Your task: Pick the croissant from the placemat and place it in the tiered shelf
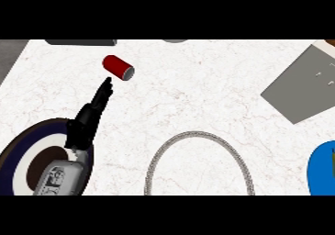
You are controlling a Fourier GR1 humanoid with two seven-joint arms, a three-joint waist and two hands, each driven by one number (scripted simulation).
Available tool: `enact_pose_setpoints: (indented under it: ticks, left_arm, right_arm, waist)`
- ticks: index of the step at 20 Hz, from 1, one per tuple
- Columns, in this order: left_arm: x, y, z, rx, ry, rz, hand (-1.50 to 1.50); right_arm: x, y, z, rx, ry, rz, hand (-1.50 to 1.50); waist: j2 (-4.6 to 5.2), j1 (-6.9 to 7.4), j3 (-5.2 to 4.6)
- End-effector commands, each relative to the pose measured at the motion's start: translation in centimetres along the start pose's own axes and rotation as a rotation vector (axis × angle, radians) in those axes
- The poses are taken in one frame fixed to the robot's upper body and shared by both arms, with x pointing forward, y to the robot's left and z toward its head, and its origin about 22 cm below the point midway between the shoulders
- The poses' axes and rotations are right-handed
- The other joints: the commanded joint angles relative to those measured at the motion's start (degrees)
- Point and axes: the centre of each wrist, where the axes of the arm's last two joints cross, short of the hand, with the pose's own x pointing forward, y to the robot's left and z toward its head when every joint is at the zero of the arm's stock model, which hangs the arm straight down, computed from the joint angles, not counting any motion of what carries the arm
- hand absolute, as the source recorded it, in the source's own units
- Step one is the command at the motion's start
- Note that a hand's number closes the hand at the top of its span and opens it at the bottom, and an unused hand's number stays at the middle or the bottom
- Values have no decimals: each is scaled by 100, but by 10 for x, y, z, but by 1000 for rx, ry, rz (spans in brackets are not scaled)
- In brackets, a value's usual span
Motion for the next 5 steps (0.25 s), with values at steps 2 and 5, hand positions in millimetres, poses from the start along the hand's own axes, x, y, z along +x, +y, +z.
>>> enact_pose_setpoints:
  ticks: [2,5]
  left_arm:
    - [-4,-3,4,3,3,7,0]
    - [-3,-2,1,-9,-2,11,0]
  right_arm:
    - [-15,-18,15,45,8,72,-150]
    - [-12,-26,21,57,14,47,-150]
  waist:
    - [32,-23,29]
    - [56,-16,31]
